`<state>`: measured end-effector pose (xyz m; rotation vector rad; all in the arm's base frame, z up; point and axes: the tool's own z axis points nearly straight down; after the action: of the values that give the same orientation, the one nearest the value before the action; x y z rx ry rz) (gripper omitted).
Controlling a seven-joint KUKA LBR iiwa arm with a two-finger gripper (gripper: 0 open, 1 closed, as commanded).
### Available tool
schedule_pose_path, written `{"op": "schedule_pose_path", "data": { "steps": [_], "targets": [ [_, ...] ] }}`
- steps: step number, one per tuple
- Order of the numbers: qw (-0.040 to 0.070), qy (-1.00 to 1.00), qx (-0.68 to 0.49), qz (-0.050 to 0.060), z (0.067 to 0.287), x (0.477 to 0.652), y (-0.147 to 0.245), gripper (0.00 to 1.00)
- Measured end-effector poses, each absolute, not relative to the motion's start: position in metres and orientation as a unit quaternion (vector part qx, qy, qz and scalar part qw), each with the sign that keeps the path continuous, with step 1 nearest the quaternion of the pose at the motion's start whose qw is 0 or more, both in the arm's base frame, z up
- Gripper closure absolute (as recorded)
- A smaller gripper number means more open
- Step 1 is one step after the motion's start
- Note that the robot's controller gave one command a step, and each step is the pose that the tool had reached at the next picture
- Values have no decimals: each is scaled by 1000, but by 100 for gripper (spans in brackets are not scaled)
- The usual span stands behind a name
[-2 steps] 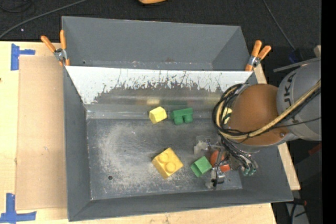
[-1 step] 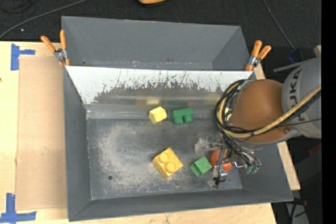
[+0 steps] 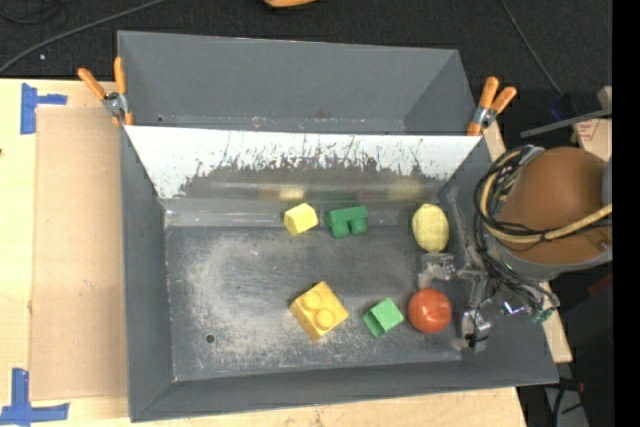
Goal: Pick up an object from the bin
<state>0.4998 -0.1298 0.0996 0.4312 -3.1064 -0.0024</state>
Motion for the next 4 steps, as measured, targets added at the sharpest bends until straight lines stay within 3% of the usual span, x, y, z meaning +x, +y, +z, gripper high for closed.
{"op": "schedule_pose_path", "data": {
  "steps": [1, 2, 3, 4],
  "targets": [
    [0, -992, 124, -5, 68, 506, -48, 0],
    [2, -992, 124, 2, 69, 506, -137, 100],
    [2, -992, 124, 2, 69, 506, -137, 100],
    [5, -992, 123, 0, 87, 504, -135, 100]
  ]
}}
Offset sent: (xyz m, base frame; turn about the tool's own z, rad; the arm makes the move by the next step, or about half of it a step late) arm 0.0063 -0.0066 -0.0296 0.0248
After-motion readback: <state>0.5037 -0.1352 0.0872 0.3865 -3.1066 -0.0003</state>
